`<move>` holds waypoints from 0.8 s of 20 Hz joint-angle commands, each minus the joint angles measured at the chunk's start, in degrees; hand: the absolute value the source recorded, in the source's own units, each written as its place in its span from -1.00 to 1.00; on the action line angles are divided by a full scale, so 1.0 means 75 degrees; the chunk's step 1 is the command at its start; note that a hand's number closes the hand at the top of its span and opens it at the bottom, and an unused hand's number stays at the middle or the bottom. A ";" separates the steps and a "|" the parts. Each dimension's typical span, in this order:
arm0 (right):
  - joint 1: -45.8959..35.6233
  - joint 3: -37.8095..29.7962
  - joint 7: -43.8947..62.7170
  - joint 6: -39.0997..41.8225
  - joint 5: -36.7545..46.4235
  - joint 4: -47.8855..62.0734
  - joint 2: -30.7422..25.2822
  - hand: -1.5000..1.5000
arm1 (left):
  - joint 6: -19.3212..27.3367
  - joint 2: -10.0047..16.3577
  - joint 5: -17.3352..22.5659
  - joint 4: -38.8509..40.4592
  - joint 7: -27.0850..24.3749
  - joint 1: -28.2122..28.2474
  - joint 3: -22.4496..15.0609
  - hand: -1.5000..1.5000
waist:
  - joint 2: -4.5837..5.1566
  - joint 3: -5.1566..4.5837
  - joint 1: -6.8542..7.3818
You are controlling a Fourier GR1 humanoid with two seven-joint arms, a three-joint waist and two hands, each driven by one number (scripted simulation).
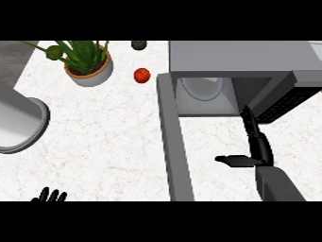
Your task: Pick up the milk, place it into the microwave and close the microwave
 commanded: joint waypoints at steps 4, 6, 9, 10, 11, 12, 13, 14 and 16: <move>0.1349 -0.0056 -0.0421 0.0883 -0.0346 -0.1238 -0.0706 1.00 | -0.0323 0.0295 -0.0691 0.0471 0.0583 -0.0796 -0.0616 -1.00 | -0.0015 -0.0005 -0.0136; 0.1595 -0.0035 0.0131 0.0897 -0.0472 -0.1789 -0.0789 1.00 | -0.0102 0.0114 -0.0714 0.0433 0.1353 -0.1540 -0.0656 -1.00 | -0.0011 -0.0009 -0.0172; 0.1603 -0.0235 0.0133 0.1087 -0.0685 -0.1640 -0.0973 -1.00 | 0.0057 0.0023 -0.1699 0.0707 0.1153 -0.1752 -0.1210 1.00 | 0.0015 0.0003 -0.0002; 0.2085 -0.0250 0.0186 0.1496 -0.0828 -0.2116 -0.1282 -1.00 | 0.0239 -0.0209 -0.1851 0.1103 0.1095 -0.2032 -0.1222 1.00 | -0.0003 -0.0006 -0.0089; 0.1943 -0.0425 0.0234 0.1390 -0.0991 -0.2003 -0.1231 -1.00 | 0.0108 -0.0261 -0.1951 0.1748 0.0778 -0.2466 -0.1177 1.00 | 0.0013 -0.0004 -0.0060; 0.2515 -0.0359 0.0272 0.1521 -0.1093 -0.2578 -0.1213 -1.00 | 0.0176 -0.0256 -0.1990 0.1528 0.1023 -0.2333 -0.1290 1.00 | -0.0004 -0.0007 -0.0086; 0.2063 -0.0542 0.0398 0.1494 -0.1198 -0.2221 -0.1340 -1.00 | 0.0176 -0.0361 -0.1998 0.1229 0.1633 -0.2676 -0.1451 1.00 | 0.0021 0.0003 -0.0011; 0.2872 -0.0379 0.0391 0.1687 -0.1233 -0.2890 -0.1308 -1.00 | 0.0256 -0.0605 -0.1809 0.1675 0.1640 -0.2924 -0.1279 1.00 | 0.0008 -0.0005 -0.0067; 0.2747 -0.0685 0.0616 0.2106 -0.1613 -0.2904 -0.1705 -1.00 | 0.0304 -0.0531 -0.2064 0.1673 0.1434 -0.2833 -0.1406 1.00 | 0.0013 -0.0001 -0.0003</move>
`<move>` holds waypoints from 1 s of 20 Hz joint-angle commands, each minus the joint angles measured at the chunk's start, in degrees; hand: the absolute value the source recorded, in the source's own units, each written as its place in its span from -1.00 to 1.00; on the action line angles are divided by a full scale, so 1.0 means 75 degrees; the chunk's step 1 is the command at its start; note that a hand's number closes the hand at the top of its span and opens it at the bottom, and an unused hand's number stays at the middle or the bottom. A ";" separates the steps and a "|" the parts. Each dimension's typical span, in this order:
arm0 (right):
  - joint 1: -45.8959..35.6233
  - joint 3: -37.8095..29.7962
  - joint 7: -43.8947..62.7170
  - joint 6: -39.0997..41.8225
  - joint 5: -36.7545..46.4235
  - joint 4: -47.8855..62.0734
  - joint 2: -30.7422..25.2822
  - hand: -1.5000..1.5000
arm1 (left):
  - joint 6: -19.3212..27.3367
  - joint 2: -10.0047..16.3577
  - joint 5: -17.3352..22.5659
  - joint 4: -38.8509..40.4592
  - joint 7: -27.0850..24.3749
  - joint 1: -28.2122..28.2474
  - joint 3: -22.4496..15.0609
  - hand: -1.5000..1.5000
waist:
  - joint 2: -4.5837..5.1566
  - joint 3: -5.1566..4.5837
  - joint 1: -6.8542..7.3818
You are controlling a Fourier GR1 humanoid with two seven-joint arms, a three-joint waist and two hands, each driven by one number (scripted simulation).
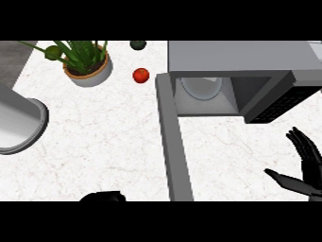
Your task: Pick up the milk, place it into the microwave and close the microwave
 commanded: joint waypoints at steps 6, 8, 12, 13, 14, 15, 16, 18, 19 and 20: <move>0.0147 -0.0393 -0.0280 0.0812 -0.0405 0.0501 -0.0669 -1.00 | 0.1198 -0.1014 -0.0931 0.1356 0.0659 -0.1977 0.0065 1.00 | 0.0025 0.0009 0.0078; 0.0508 -0.0459 -0.0364 0.1258 -0.0560 0.0249 -0.1029 -1.00 | 0.0909 -0.0921 -0.1075 0.1670 0.0459 -0.2061 -0.0059 1.00 | 0.0019 0.0007 0.0059; 0.0619 -0.0320 -0.0233 0.1319 -0.0670 -0.0050 -0.1010 -1.00 | -0.0118 -0.0503 -0.1213 0.2606 0.1318 -0.2739 -0.0443 1.00 | 0.0031 0.0009 -0.0045; 0.0566 -0.0346 -0.0079 0.1388 -0.0772 -0.0072 -0.1038 -1.00 | -0.0122 -0.0738 -0.1347 0.2982 0.1636 -0.3130 -0.0549 1.00 | 0.0039 0.0009 -0.0081; 0.0735 -0.0320 -0.0505 0.1530 -0.0721 0.0089 -0.1045 -1.00 | -0.0328 -0.0915 -0.1230 0.3038 0.2131 -0.3451 -0.0598 1.00 | 0.0051 0.0021 -0.0107; 0.0784 -0.0331 -0.0368 0.1561 -0.0744 0.0031 -0.1203 -1.00 | -0.0329 -0.1022 -0.1370 0.3452 0.1955 -0.3599 -0.0880 1.00 | 0.0048 0.0013 -0.0122; 0.0579 -0.0333 -0.0253 0.1667 -0.0865 -0.0044 -0.1184 -1.00 | -0.0434 -0.1025 -0.1216 0.3591 0.2350 -0.3983 -0.0916 1.00 | 0.0053 0.0015 -0.0135; 0.0578 -0.0234 -0.0297 0.1462 -0.0783 -0.0028 -0.1093 -1.00 | -0.0303 -0.1028 -0.1218 0.4316 0.1986 -0.3722 -0.1629 1.00 | 0.0058 0.0010 -0.0102; 0.0745 -0.0384 -0.0221 0.1801 -0.0983 -0.0216 -0.1460 -1.00 | -0.0423 -0.1030 -0.1037 0.4370 0.2114 -0.4160 -0.1619 1.00 | 0.0043 0.0004 -0.0147; 0.0616 -0.0282 -0.0281 0.1759 -0.0914 -0.0237 -0.1404 -1.00 | -0.0089 -0.1031 -0.0925 0.4877 0.1781 -0.4506 -0.1845 1.00 | 0.0059 0.0003 -0.0163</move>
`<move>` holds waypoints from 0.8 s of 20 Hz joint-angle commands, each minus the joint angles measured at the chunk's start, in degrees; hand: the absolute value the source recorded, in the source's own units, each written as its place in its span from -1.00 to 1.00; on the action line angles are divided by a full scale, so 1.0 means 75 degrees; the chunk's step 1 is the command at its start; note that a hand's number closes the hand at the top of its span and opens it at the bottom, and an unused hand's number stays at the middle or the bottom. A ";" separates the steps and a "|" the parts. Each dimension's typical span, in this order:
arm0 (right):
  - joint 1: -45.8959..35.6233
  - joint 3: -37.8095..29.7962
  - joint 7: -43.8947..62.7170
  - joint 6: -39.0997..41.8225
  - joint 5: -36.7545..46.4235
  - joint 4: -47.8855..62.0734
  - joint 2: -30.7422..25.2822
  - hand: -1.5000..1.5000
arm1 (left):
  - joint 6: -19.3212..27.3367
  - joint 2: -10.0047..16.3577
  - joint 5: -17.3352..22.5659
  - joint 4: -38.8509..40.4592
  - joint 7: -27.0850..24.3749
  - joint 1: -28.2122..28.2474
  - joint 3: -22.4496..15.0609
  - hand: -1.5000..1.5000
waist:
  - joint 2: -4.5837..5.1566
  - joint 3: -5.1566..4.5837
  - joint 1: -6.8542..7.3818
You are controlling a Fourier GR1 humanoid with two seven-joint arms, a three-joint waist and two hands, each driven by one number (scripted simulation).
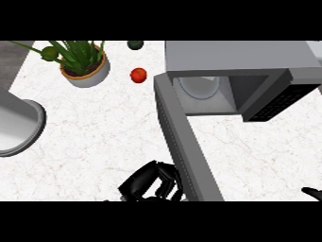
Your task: Pick up the milk, place it into the microwave and close the microwave
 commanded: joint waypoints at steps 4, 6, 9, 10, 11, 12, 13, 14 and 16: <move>-0.0056 0.0156 -0.0521 0.1105 -0.0231 -0.0295 -0.0099 -1.00 | 0.1320 -0.0062 0.0777 0.1384 -0.0096 -0.1283 -0.1959 1.00 | 0.0013 -0.0012 -0.0095; 0.0079 0.0270 -0.0687 0.1230 -0.0188 -0.0366 -0.0132 -1.00 | 0.1515 -0.0062 0.1368 0.1570 -0.0556 -0.1720 -0.2207 1.00 | 0.0029 -0.0015 -0.0182; -0.0074 0.0386 -0.0489 0.1539 -0.0376 -0.0675 -0.0213 -1.00 | 0.2358 -0.0060 0.1905 0.1762 -0.0880 -0.1846 -0.2669 1.00 | 0.0046 -0.0018 -0.0262; -0.0284 0.0565 -0.0035 0.1208 -0.0380 -0.1107 0.0004 -1.00 | 0.2427 -0.0060 0.2320 0.1644 -0.0872 -0.2122 -0.2687 1.00 | 0.0054 -0.0039 -0.0403; -0.0197 0.0612 -0.0207 0.1289 -0.0371 -0.1099 0.0021 -1.00 | 0.2757 -0.0059 0.2366 0.1503 -0.0792 -0.2276 -0.2941 1.00 | 0.0045 -0.0028 -0.0377; -0.0081 0.0624 -0.0212 0.1231 -0.0356 -0.1252 -0.0078 -1.00 | 0.3105 -0.0059 0.2518 0.1536 -0.1029 -0.2150 -0.3193 1.00 | 0.0047 -0.0033 -0.0442; -0.0125 0.0527 -0.0125 0.1459 -0.0549 -0.1173 -0.0212 -1.00 | 0.3070 -0.0058 0.2801 0.1673 -0.0970 -0.2490 -0.3099 1.00 | 0.0072 -0.0029 -0.0490; 0.0069 0.0594 -0.0240 0.1427 -0.0531 -0.1360 -0.0173 -1.00 | 0.3352 -0.0057 0.2887 0.1634 -0.1022 -0.2361 -0.3330 -1.00 | 0.0067 -0.0034 -0.0606; -0.0308 0.0827 0.0175 0.1206 -0.0537 -0.1607 0.0042 -1.00 | 0.3629 -0.0057 0.3195 0.1570 -0.0835 -0.2895 -0.3299 -1.00 | 0.0098 -0.0039 -0.0673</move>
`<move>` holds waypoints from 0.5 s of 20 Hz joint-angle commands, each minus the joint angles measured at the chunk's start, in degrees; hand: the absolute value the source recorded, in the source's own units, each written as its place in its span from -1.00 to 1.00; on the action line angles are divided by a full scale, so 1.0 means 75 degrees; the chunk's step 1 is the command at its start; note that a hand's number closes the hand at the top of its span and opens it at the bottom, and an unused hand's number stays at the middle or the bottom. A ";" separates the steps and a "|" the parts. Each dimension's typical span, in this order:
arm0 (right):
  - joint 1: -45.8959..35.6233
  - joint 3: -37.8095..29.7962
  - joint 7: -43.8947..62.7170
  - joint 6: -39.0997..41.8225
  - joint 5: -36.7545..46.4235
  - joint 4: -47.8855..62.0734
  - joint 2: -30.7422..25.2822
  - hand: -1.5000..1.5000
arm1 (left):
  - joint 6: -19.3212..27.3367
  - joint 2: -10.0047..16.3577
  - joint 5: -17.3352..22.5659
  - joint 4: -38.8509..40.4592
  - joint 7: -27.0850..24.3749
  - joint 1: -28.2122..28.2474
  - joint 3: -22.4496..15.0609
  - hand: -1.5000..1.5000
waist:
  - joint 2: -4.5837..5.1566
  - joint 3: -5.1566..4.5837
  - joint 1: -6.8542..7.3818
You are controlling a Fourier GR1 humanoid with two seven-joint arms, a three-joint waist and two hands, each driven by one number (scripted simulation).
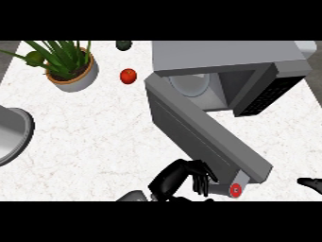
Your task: Pick up the milk, place it into the microwave and close the microwave
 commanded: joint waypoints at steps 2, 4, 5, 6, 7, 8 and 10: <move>-0.0068 0.0093 0.0016 0.0851 -0.0349 -0.0448 -0.0132 -1.00 | 0.0847 -0.0120 0.0946 -0.0104 0.0109 -0.0891 -0.0380 -1.00 | 0.0021 -0.0019 -0.0365; -0.0256 0.0227 0.0149 0.0659 -0.0317 -0.0684 -0.0059 -1.00 | 0.1135 -0.0121 0.1087 0.0064 0.0048 -0.1179 -0.0514 1.00 | 0.0049 -0.0017 -0.0424; -0.0112 0.0258 0.0105 0.0758 -0.0360 -0.0805 -0.0086 -1.00 | 0.1249 -0.0122 0.1261 -0.0014 0.0165 -0.1350 -0.0520 1.00 | 0.0036 -0.0014 -0.0545; -0.0325 0.0392 0.0282 0.0679 -0.0337 -0.0820 0.0025 -1.00 | 0.1184 -0.0122 0.1341 0.0217 -0.0097 -0.1494 -0.0453 1.00 | 0.0106 -0.0016 -0.0530; -0.0227 0.0396 0.0144 0.0708 -0.0316 -0.0867 -0.0032 -1.00 | 0.1338 -0.0122 0.1569 0.0091 0.0194 -0.1676 -0.0448 1.00 | 0.0095 -0.0004 -0.0644; -0.0343 0.0381 0.0300 0.0724 -0.0407 -0.0963 -0.0099 -1.00 | 0.1396 -0.0121 0.1656 0.0149 0.0111 -0.1779 -0.0471 1.00 | 0.0108 -0.0012 -0.0700; -0.0300 0.0420 0.0411 0.0812 -0.0489 -0.1137 -0.0196 -1.00 | 0.1659 -0.0119 0.1790 0.0388 0.0074 -0.2033 -0.0332 1.00 | 0.0118 -0.0018 -0.0847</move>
